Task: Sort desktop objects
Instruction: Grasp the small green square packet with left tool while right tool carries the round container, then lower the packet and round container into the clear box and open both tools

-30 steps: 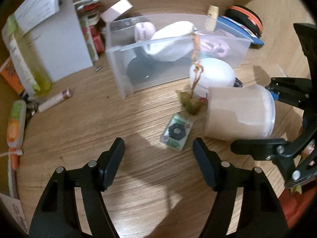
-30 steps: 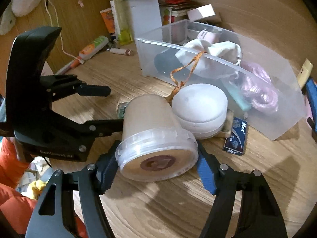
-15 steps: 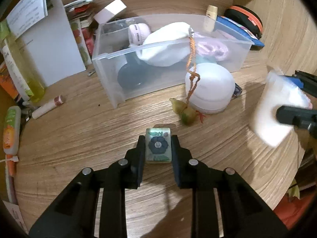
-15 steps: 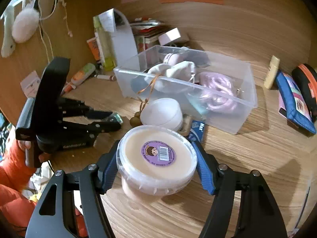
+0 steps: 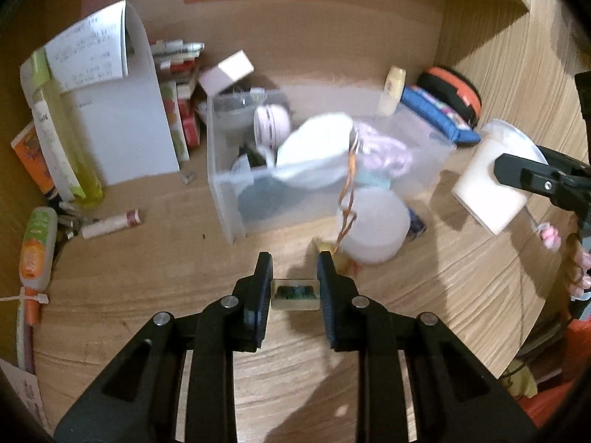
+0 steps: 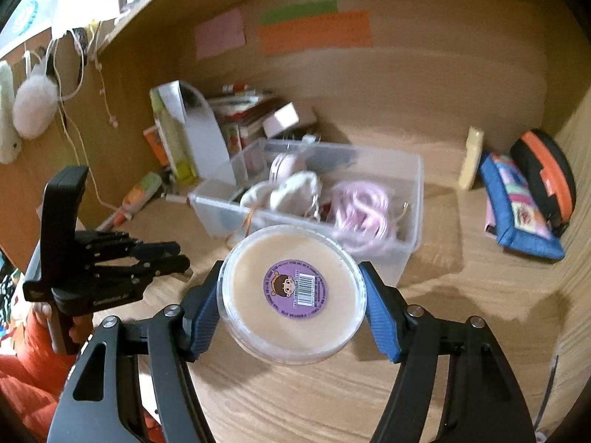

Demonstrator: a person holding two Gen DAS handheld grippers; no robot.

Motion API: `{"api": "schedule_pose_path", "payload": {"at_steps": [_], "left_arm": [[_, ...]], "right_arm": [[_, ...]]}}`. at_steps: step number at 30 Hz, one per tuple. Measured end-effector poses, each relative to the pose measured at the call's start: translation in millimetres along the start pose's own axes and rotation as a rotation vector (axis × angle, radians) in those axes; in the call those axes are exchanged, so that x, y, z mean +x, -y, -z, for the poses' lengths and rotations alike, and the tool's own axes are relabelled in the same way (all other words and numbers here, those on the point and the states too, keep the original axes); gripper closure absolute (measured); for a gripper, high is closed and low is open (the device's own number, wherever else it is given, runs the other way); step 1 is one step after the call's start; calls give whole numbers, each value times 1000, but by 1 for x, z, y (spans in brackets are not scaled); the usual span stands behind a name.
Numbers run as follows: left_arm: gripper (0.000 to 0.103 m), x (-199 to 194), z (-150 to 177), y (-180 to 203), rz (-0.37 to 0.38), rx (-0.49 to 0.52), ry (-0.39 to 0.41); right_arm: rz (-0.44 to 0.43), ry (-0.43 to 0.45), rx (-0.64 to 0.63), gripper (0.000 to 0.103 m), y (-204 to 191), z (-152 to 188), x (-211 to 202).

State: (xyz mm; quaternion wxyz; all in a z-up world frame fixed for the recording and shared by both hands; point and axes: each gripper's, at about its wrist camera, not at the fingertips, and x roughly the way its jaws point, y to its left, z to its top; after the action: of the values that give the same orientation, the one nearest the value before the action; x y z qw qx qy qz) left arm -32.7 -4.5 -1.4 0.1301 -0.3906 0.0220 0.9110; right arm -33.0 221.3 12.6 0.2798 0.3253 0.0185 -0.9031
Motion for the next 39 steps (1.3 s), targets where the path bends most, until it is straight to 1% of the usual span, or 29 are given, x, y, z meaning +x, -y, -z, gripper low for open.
{"api": "schedule_pose_path", "payload": {"at_steps": [5, 8, 12, 16, 19, 27, 34, 39], "left_arm": [[79, -11, -18, 1, 19, -7, 52], [79, -16, -29, 2, 17, 1, 86], [79, -16, -43, -3, -17, 12, 101], [79, -15, -54, -14, 3, -25, 105], [79, -12, -62, -20, 26, -35, 116], [79, 17, -80, -23, 14, -53, 85], [79, 47, -82, -18, 8, -46, 34], [79, 60, -82, -16, 0, -40, 18]], "right_arm": [[14, 46, 7, 37, 7, -16, -6], [26, 65, 14, 37, 10, -25, -7], [43, 82, 15, 37, 14, -36, -1], [39, 87, 35, 37, 20, -45, 8], [40, 79, 48, 37, 24, -53, 20], [77, 19, 52, 37, 32, -62, 58], [92, -15, 47, 37, 40, -65, 80], [97, -71, 38, 37, 43, -61, 100]]}}
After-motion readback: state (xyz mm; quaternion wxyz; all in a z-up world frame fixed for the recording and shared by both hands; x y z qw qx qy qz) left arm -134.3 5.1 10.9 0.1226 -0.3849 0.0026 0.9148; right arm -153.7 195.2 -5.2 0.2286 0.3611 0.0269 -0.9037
